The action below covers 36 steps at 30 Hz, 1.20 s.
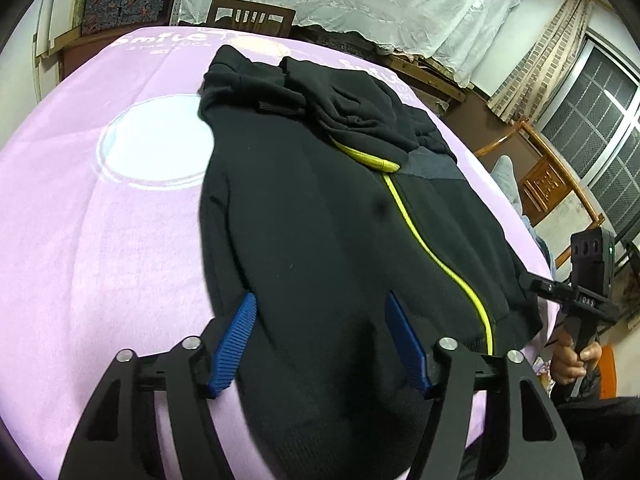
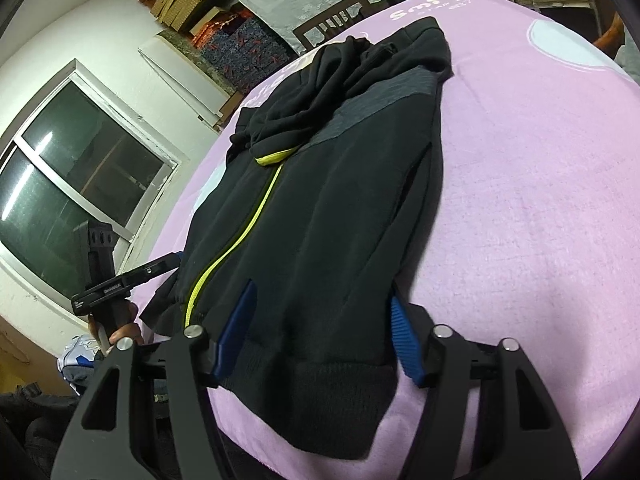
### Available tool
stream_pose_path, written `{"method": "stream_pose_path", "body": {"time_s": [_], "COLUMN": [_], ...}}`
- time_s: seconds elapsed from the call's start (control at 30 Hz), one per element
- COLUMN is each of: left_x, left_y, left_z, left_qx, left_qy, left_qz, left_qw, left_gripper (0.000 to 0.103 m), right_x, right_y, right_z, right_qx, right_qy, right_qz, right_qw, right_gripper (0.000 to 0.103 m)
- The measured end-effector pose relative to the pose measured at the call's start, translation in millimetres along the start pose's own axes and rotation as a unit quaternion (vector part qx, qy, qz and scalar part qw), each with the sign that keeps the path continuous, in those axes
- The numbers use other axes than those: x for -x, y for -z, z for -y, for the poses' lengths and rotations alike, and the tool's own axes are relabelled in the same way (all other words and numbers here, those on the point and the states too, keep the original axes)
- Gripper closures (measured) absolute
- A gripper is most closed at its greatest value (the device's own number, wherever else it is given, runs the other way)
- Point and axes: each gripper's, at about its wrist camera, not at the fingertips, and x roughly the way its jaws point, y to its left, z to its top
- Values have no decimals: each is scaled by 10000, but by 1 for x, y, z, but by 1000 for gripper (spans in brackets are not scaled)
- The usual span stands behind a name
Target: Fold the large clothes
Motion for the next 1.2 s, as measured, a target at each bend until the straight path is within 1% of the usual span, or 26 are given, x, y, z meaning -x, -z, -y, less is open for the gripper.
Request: {"method": "stream_pose_path", "body": {"time_s": [0.07, 0.13, 0.2, 0.23, 0.33, 0.4, 0.47, 0.57, 0.63, 0.7, 0.73, 0.77, 0.8, 0.83, 0.87, 0.9, 0.97, 1.1, 1.17, 1.2], "left_x": [8, 13, 12, 13, 15, 12, 8, 5, 7, 9, 9, 8, 4, 2, 1, -1, -2, -2, -2, -1], "left_y": [4, 5, 5, 5, 5, 5, 6, 15, 23, 29, 31, 30, 28, 25, 23, 21, 21, 21, 21, 20], "left_z": [-8, -17, -21, -26, -34, -29, -19, -3, 3, 7, 8, 9, 8, 8, 6, 3, -2, -1, 2, 3], "left_qx": [151, 308, 371, 443, 626, 498, 337, 103, 14, -36, -80, -97, -65, -33, 1, 79, 169, 163, 102, 86], "left_qy": [29, 116, -68, -82, 181, 288, 313, 393, 599, 691, 673, 656, 647, 641, 653, 687, 783, 753, 603, 554], "left_qz": [34, 63, -1, -17, -11, -72, -100, -127, -187, -197, -173, -162, -185, -193, -203, -228, -243, -200, -176, -164], "left_qw": [9999, 9994, 9993, 9990, 9979, 9983, 9989, 9991, 9980, 9974, 9976, 9977, 9977, 9978, 9977, 9973, 9965, 9968, 9980, 9983], "left_gripper": [37, 39, 37, 36, 34, 34, 32, 32, 34, 37, 39, 43, 53, 60, 64, 69, 71, 72, 78, 83], "right_x": [0, 2, 3, 3, 3, 3, 4, 4, 4, 4, 5, 6, 6, 6, 6, 5, 6, 9, 7, 6], "right_y": [1, 2, 3, 3, 3, 3, 3, 2, 2, 3, 5, 6, 7, 8, 8, 7, 8, 13, 13, 13], "right_z": [-1, 2, 4, 4, 4, 5, 7, 9, 9, 6, 4, 3, 2, 2, 2, 3, 1, -2, -3, -3], "right_qx": [23, -51, -110, -115, -129, -160, -204, -247, -252, -202, -161, -118, -91, -69, -86, -119, -90, 43, 100, 69], "right_qy": [48, -27, -98, -106, -105, -141, -184, -230, -214, -191, -178, -160, -154, -158, -181, -196, -151, -78, -78, -86], "right_qz": [-20, -43, -39, -34, -30, -32, -33, -33, -39, -80, -109, -114, -112, -102, -99, -98, -108, -165, -149, -123], "right_qw": [10000, 10000, 9999, 9999, 9999, 9998, 9996, 9994, 9994, 9996, 9997, 9997, 9998, 9998, 9998, 9997, 9998, 9998, 9998, 9999], "right_gripper": [48, 48, 48, 48, 48, 48, 48, 48, 48, 48, 48, 47, 47, 47, 47, 48, 48, 48, 48, 56]}}
